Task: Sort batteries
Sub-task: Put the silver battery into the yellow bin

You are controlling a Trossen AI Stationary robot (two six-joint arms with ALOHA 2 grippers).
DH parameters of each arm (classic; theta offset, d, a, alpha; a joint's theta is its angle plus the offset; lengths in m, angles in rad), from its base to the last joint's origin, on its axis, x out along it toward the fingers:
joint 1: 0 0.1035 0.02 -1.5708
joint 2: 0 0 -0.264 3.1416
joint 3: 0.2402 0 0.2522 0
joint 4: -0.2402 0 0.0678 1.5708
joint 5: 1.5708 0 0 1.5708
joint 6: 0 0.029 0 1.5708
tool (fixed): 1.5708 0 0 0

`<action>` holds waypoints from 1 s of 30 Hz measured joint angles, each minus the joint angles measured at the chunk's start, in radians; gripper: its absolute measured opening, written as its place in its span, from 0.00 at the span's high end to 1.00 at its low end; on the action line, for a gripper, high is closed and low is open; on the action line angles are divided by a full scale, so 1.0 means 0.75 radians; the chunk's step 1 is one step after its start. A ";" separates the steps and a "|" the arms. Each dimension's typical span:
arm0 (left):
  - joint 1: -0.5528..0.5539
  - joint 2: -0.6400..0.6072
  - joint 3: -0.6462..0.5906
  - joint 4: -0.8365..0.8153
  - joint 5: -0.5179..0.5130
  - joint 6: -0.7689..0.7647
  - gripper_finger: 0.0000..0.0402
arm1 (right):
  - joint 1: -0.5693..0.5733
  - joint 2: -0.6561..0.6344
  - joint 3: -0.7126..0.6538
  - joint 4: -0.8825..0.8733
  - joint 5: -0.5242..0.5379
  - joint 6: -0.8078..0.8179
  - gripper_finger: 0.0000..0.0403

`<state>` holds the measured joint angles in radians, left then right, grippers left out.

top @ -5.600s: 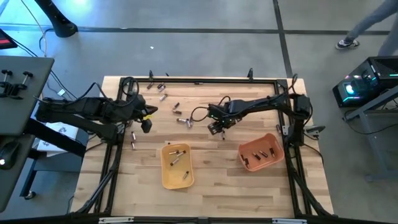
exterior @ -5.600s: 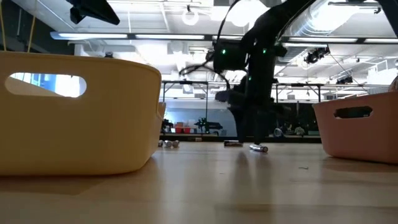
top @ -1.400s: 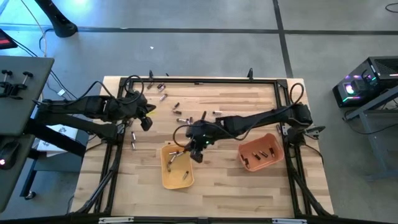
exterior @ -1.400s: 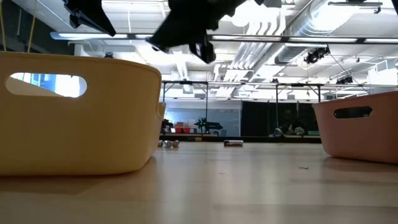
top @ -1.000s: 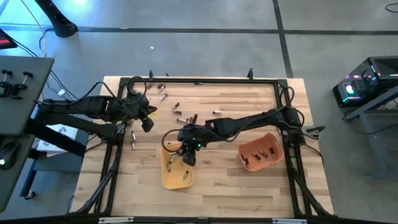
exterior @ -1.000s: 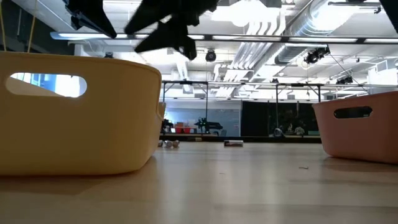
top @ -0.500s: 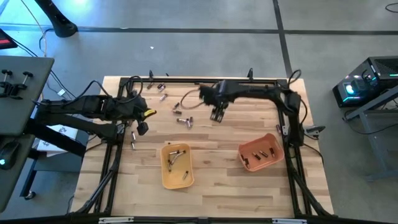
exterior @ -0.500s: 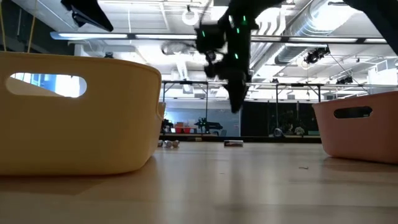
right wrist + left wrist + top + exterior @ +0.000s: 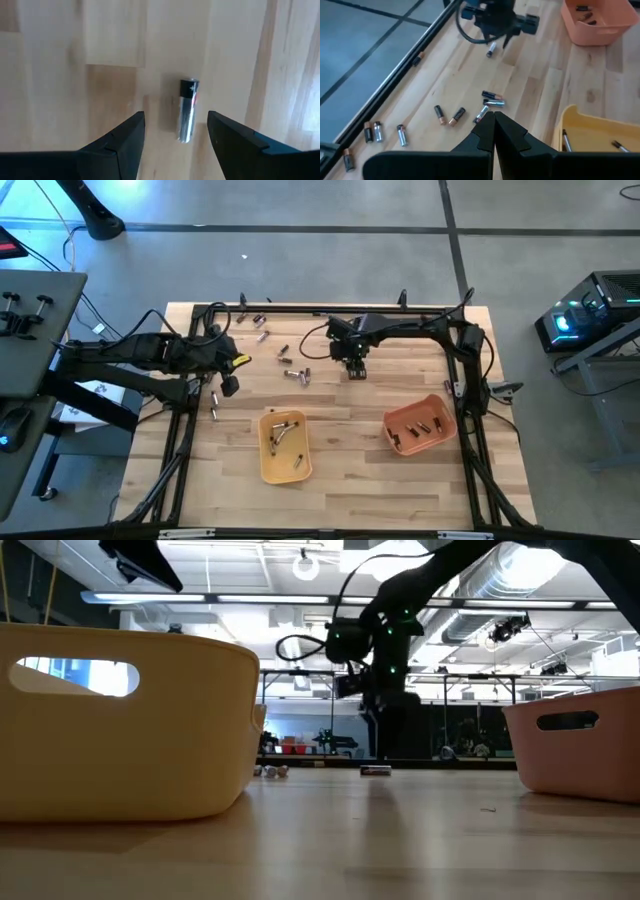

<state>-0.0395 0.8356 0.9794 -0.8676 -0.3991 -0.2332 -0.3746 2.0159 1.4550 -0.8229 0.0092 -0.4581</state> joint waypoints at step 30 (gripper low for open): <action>-0.001 0.015 0.000 0.279 -0.172 -0.134 1.00 | 0.311 -0.309 -0.251 0.788 -0.573 0.789 0.95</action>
<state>-0.0402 0.8468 0.9794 -0.6586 -0.5281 -0.3334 -0.1412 1.7840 1.2667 -0.2315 -0.4208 0.1338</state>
